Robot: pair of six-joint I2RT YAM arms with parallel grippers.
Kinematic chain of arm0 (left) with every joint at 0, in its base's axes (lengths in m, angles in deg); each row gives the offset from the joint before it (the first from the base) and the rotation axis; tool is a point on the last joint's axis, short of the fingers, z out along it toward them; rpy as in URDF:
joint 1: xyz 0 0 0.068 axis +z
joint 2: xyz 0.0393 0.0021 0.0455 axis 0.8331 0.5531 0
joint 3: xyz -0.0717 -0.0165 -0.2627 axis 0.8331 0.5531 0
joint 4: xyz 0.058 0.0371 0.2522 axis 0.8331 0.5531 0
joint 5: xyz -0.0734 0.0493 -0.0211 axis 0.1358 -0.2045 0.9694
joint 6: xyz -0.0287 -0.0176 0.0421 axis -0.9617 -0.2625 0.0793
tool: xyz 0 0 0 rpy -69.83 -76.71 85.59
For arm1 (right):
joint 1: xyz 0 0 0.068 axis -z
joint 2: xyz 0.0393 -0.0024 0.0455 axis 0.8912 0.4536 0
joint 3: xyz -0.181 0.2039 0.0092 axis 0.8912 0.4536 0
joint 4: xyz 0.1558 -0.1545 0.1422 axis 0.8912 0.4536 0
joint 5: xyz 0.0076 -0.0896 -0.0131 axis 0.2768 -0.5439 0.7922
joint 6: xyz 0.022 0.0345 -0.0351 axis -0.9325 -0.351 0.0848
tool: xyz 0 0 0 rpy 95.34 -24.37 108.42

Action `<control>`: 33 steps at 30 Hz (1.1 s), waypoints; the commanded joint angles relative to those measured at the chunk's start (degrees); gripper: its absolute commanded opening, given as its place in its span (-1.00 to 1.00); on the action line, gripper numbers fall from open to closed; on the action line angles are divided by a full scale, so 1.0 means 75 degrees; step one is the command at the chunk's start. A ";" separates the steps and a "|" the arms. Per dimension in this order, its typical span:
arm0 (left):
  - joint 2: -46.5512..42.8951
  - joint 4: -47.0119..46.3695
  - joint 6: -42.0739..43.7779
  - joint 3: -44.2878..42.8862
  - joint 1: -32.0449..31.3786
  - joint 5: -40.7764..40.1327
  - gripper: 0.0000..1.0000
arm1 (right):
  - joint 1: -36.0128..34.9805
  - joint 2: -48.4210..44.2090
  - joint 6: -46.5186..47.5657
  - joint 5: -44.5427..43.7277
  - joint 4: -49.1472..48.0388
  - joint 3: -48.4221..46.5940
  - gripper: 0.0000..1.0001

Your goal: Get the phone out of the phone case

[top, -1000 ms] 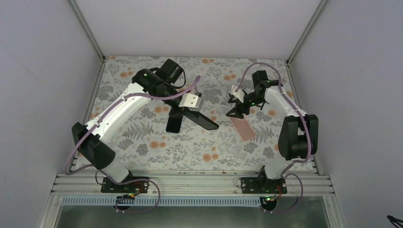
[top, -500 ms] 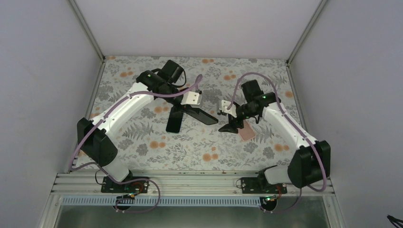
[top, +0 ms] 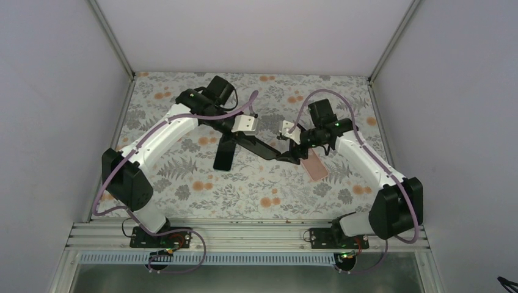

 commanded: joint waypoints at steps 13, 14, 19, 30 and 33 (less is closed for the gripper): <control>-0.0294 0.1202 0.1198 -0.0006 -0.0627 0.0733 -0.95 | 0.1210 0.2025 0.1093 0.0182 0.0939 -0.2574 0.69; -0.0231 0.1269 0.1138 -0.0064 -0.0804 0.0640 -0.95 | 0.1293 0.2292 0.1178 0.0125 0.1101 -0.2875 0.69; 0.0024 0.1437 0.0957 -0.0094 -0.1525 0.0067 -0.95 | 0.1510 0.3423 0.1642 -0.0003 0.2214 -0.4777 0.70; -0.0021 0.1411 0.0969 0.0313 -0.1651 -0.0374 -0.95 | 0.1997 0.4005 0.1873 -0.0642 0.2674 -0.6183 0.71; -0.0020 0.1324 0.0885 0.0253 -0.1645 -0.0475 -0.95 | 0.2098 0.3971 0.1838 -0.0698 0.2570 -0.6150 0.71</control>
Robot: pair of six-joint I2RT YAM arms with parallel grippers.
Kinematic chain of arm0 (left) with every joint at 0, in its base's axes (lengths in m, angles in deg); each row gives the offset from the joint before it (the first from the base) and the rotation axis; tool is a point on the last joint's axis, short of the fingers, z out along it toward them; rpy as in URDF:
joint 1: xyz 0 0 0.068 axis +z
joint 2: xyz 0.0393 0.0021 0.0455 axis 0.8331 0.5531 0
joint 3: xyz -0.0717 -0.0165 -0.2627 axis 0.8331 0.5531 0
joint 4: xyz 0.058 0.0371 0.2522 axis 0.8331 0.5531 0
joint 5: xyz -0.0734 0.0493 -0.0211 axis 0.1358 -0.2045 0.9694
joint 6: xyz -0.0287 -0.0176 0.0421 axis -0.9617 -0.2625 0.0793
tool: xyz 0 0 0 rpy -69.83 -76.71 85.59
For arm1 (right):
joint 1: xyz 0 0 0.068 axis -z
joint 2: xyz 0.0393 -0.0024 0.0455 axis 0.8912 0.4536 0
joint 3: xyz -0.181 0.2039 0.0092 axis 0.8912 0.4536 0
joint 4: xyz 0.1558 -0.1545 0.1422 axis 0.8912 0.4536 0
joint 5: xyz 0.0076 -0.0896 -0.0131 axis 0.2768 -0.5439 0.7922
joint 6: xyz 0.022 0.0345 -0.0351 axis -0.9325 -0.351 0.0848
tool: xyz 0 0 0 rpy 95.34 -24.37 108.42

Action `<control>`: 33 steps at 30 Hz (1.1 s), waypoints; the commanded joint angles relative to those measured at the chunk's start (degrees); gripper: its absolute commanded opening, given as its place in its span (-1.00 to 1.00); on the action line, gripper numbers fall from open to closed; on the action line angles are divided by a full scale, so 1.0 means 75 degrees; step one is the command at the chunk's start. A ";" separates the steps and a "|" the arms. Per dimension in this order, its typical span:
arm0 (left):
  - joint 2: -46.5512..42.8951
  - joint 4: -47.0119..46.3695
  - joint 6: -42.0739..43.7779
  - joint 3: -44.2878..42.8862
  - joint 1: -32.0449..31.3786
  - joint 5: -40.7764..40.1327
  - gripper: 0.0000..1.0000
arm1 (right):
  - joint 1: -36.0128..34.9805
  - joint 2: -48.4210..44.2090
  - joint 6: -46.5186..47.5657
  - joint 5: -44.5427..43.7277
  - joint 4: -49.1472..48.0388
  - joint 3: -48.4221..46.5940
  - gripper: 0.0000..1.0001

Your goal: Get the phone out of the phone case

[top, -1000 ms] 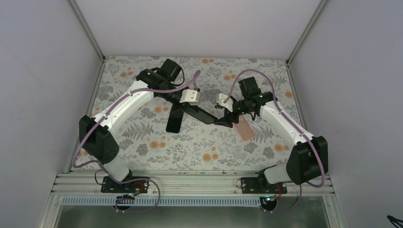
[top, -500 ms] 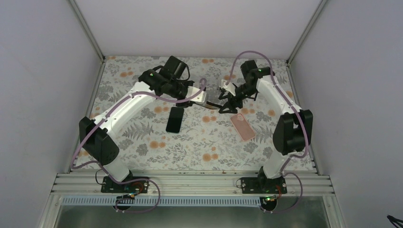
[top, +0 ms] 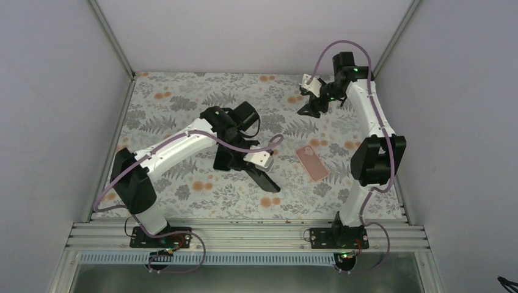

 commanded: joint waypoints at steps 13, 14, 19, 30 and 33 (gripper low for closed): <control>0.0220 0.0715 0.0781 -0.0852 0.1469 0.2662 -0.95 | -0.1063 -0.3659 -0.0573 0.0197 -0.1297 0.4700 0.72; 0.0314 0.0811 0.0843 -0.0940 0.1504 0.2744 -0.95 | -0.1152 -0.3975 -0.0749 0.0374 -0.1420 0.4972 0.71; 0.0472 0.0928 0.0935 -0.1032 0.1528 0.2958 -0.95 | -0.1480 -0.4865 -0.1660 0.0764 -0.2238 0.5831 0.71; 0.0287 0.0414 0.0495 -0.0803 0.1539 0.2824 -0.95 | -0.2063 -0.4954 -0.2208 0.0986 -0.2447 0.6233 0.69; 0.0294 0.0319 0.0412 -0.0744 0.1551 0.2735 -0.95 | -0.2102 -0.5099 -0.2277 0.0984 -0.2395 0.6273 0.69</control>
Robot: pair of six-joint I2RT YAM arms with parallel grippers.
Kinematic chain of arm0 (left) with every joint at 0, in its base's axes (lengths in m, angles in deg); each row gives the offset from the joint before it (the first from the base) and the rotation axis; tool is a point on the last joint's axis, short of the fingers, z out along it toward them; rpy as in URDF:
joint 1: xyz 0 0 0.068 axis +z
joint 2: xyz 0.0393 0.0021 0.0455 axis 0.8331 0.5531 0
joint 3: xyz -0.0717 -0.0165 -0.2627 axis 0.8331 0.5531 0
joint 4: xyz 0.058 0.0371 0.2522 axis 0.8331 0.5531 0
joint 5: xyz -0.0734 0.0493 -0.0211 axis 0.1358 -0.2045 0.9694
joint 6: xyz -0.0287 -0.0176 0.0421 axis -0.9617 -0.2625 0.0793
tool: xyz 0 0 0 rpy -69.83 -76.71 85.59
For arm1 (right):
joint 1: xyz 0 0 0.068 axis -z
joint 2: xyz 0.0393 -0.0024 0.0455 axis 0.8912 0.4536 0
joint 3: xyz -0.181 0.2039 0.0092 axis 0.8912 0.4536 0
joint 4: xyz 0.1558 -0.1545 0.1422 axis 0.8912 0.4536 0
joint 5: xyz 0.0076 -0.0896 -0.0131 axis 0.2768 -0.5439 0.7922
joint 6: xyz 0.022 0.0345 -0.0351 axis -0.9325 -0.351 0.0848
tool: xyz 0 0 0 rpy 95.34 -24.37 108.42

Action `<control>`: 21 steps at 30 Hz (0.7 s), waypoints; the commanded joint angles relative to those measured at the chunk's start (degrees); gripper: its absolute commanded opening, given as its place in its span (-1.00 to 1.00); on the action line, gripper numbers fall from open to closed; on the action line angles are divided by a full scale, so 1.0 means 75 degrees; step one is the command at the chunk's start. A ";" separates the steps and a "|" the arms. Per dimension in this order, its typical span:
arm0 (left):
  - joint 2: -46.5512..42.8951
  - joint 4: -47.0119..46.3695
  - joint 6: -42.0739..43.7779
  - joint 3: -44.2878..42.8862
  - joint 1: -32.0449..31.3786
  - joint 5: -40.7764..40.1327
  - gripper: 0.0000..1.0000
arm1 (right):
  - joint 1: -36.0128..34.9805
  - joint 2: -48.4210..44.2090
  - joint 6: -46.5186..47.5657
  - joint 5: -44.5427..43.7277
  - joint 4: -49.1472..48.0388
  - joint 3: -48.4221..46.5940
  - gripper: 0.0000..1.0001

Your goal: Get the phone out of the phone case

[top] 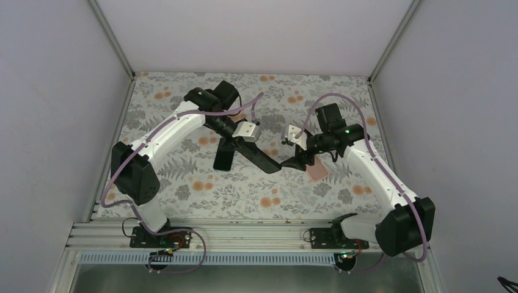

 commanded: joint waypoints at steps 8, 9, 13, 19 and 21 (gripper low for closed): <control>-0.0105 -0.0442 -0.0099 -0.0070 0.0031 0.0457 -0.95 | -0.0162 -0.0387 -0.0311 0.0206 0.0198 0.0246 0.67; -0.0080 -0.0441 -0.0111 -0.0077 0.0039 0.0429 -0.96 | -0.0165 -0.0455 -0.0329 0.0210 0.0213 0.0272 0.67; -0.0078 -0.0475 -0.0131 -0.0075 0.0048 0.0431 -0.95 | -0.0186 -0.0580 -0.0412 0.0172 0.0188 0.0427 0.67; -0.0031 -0.0274 0.0004 -0.0166 0.0049 0.0491 -0.95 | -0.0197 -0.0704 -0.0587 0.0059 -0.0246 0.0735 0.67; -0.0030 -0.0232 0.0015 -0.0155 0.0044 0.0482 -0.95 | -0.0192 -0.0657 -0.0572 0.0073 -0.0282 0.0740 0.67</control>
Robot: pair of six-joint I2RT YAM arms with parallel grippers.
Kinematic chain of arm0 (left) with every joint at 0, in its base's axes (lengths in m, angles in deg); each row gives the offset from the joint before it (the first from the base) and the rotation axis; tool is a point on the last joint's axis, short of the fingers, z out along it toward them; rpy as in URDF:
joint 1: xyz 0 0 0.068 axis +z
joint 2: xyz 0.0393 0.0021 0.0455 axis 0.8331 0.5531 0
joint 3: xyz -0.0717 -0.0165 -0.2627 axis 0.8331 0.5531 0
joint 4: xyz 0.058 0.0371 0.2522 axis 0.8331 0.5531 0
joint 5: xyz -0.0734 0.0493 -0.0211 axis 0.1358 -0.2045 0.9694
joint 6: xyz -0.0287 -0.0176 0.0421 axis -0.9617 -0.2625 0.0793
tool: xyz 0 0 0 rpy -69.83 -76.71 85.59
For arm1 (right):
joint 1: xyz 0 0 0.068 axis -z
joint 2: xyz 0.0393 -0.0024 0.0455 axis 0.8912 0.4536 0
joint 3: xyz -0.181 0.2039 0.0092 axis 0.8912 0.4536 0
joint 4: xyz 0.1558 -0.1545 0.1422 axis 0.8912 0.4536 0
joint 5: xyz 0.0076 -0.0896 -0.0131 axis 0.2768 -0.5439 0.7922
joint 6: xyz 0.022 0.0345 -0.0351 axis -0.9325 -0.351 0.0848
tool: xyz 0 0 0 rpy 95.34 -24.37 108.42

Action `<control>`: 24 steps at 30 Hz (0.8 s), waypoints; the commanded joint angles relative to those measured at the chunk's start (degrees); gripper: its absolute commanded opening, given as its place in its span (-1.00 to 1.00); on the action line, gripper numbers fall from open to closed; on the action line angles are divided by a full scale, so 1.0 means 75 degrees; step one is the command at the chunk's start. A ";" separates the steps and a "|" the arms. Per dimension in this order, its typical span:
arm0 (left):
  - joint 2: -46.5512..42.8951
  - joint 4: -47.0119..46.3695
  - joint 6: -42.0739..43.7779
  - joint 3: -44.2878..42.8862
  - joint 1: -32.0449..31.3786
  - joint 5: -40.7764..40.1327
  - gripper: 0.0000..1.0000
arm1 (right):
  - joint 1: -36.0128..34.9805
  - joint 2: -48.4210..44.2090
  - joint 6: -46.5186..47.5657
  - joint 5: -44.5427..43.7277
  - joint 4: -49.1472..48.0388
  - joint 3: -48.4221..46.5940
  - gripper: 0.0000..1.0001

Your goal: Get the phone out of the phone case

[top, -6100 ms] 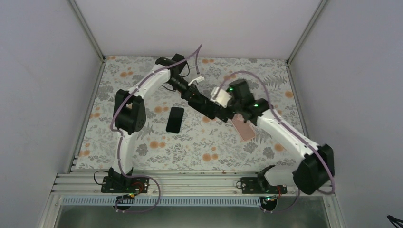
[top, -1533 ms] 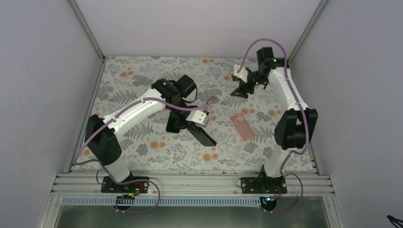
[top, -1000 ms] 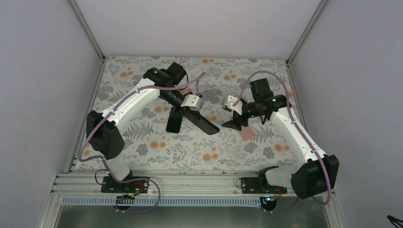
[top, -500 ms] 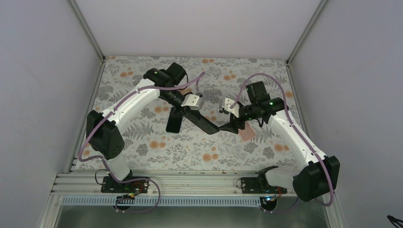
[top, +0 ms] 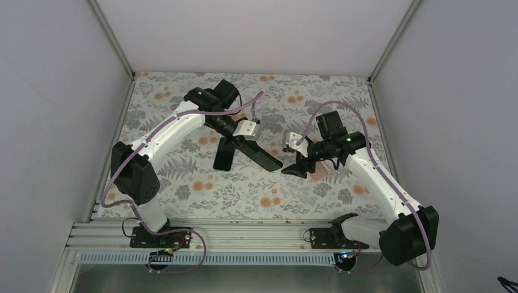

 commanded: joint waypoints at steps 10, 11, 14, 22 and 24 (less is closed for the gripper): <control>-0.0119 0.0063 0.0233 -0.0040 0.0027 0.0410 -0.95 | 0.0000 0.0021 -0.0161 -0.0229 -0.0543 0.0054 0.66; -0.0124 0.0062 0.0239 -0.0027 0.0033 0.0396 -0.95 | 0.0021 0.0028 -0.0153 -0.0284 -0.0554 0.0042 0.66; -0.0154 0.0032 0.0230 0.0021 0.0026 0.0310 -0.95 | 0.0147 0.0079 -0.0097 -0.0303 -0.0540 -0.0016 0.66; -0.0170 -0.0031 0.0159 0.0031 0.0016 0.0385 -0.95 | 0.0203 0.0208 -0.0062 -0.0208 -0.0619 -0.0030 0.65; -0.0146 -0.0026 0.0147 0.0006 0.0015 0.0323 -0.95 | 0.0206 0.0260 0.0045 -0.0091 -0.0470 -0.0041 0.65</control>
